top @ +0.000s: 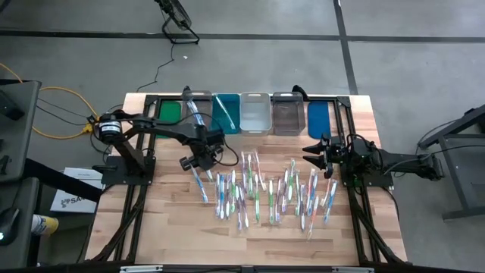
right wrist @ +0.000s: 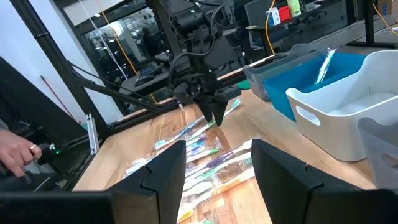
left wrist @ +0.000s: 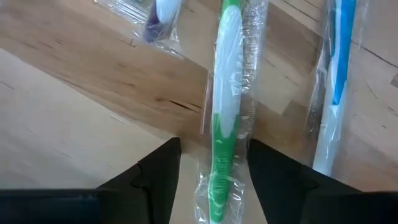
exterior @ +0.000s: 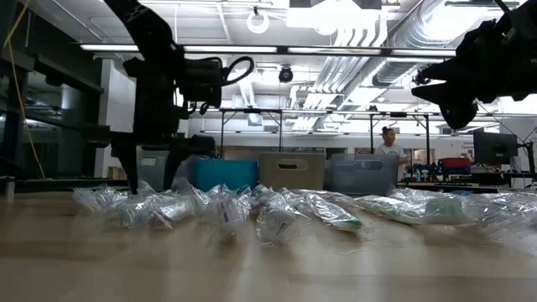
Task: Pick & Place Toothbrushes
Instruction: Put the green toothbrush into the blue bin
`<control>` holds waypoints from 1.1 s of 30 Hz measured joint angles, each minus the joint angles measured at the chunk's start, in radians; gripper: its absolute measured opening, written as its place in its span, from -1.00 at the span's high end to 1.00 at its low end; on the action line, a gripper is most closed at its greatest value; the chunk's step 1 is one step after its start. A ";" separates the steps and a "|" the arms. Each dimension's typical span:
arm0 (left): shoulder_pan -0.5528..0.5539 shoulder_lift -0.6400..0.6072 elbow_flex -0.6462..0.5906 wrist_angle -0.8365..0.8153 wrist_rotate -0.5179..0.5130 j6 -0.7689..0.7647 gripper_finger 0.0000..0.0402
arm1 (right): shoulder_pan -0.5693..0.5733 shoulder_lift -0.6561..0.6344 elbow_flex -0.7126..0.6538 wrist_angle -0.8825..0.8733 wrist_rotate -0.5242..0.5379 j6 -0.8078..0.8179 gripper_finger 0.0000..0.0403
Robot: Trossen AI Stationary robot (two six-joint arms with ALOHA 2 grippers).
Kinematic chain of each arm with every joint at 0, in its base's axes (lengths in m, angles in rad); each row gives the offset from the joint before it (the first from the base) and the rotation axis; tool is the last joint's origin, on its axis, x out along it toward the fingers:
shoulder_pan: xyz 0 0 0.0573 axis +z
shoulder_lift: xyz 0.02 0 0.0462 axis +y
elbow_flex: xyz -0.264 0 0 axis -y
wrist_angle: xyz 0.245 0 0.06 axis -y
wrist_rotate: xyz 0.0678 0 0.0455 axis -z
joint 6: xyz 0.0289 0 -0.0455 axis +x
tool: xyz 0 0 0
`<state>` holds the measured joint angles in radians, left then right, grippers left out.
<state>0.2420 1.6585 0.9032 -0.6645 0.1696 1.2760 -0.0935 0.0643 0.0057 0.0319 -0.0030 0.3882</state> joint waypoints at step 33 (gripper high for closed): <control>0.052 -0.078 0.423 -0.150 -0.211 0.039 0.95 | 0.000 0.000 0.000 -0.004 -0.001 0.000 0.13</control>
<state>0.2940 1.5808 1.3264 -0.8149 -0.0411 1.3145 -0.0933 0.0647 0.0056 0.0281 -0.0036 0.3882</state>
